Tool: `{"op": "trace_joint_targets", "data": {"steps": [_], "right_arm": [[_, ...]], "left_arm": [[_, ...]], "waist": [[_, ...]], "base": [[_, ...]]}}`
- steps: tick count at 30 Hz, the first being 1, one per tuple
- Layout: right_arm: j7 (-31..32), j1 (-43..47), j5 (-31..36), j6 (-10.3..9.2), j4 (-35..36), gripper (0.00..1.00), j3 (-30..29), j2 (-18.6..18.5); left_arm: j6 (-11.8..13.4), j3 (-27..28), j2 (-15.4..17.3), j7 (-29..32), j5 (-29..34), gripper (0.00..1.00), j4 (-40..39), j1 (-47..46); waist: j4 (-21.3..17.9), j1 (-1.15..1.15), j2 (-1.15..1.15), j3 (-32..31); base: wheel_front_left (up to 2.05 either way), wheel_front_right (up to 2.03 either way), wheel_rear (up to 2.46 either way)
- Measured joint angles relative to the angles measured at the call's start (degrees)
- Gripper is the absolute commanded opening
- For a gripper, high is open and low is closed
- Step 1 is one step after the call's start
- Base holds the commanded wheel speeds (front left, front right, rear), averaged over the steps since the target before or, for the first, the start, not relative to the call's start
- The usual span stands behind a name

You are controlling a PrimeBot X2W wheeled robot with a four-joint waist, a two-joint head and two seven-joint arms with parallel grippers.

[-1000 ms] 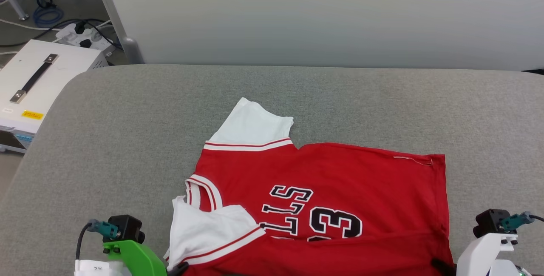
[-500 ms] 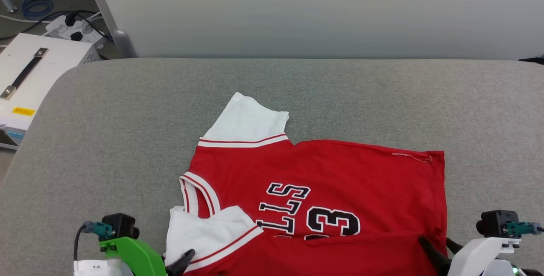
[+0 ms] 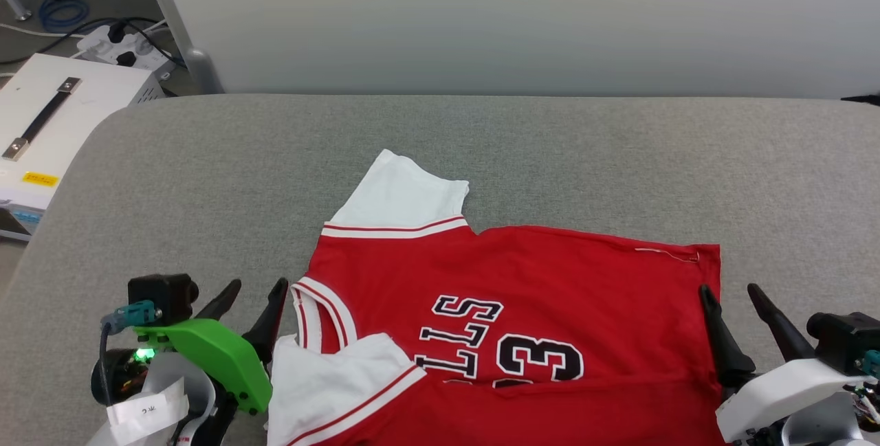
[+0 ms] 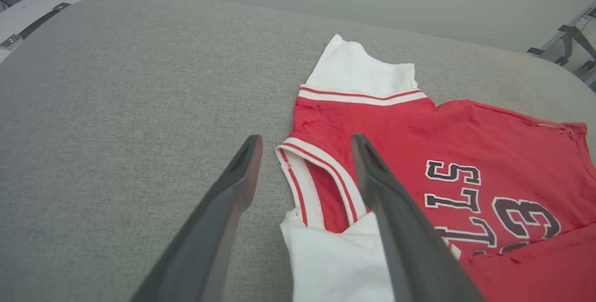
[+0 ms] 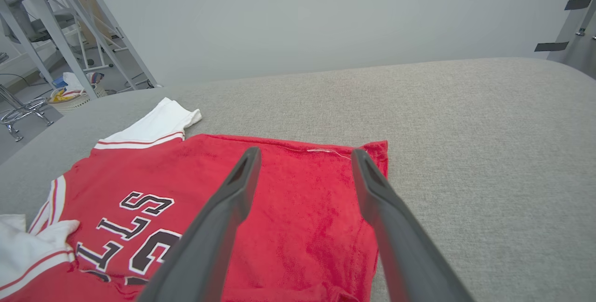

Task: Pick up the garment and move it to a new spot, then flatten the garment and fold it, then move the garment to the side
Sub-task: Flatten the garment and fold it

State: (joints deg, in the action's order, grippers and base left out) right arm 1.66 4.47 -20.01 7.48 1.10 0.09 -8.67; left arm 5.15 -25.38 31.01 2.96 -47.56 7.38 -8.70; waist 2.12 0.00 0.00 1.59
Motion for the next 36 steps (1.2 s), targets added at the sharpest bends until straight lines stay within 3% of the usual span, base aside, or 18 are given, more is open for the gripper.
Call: {"op": "trace_joint_targets", "data": {"steps": [10, 17, 27, 36], "right_arm": [[-2.16, -2.14, 2.61, 0.00, 8.40, 1.00, -0.13, 1.54], [-3.85, -6.02, 3.82, 0.00, 10.10, 1.00, -0.05, 2.18], [-5.02, -8.47, 3.86, 0.00, 9.32, 1.00, -0.22, 2.70], [-7.48, -10.43, 2.89, 0.00, 7.54, 1.00, 1.47, 3.33]], "left_arm": [[2.45, 1.44, -1.60, -6.59, 6.02, 1.00, 1.76, -9.24], [0.21, 0.94, -1.47, -4.07, 6.83, 1.00, 7.33, -19.79], [-9.68, -1.85, 0.23, 12.02, 2.63, 1.00, 18.69, -35.74], [-12.02, -5.79, 1.65, 26.53, -0.97, 1.00, 27.21, -45.53]], "waist": [[-2.22, 0.00, 0.00, 4.83], [-4.88, 0.00, 0.00, 10.22], [-10.55, 0.01, 0.00, 16.39], [-14.47, 0.01, 0.00, 21.55]], "base": [[0.00, 0.00, 0.00], [0.00, 0.00, 0.00], [0.00, 0.00, 0.00], [0.00, 0.00, 0.00]]}}
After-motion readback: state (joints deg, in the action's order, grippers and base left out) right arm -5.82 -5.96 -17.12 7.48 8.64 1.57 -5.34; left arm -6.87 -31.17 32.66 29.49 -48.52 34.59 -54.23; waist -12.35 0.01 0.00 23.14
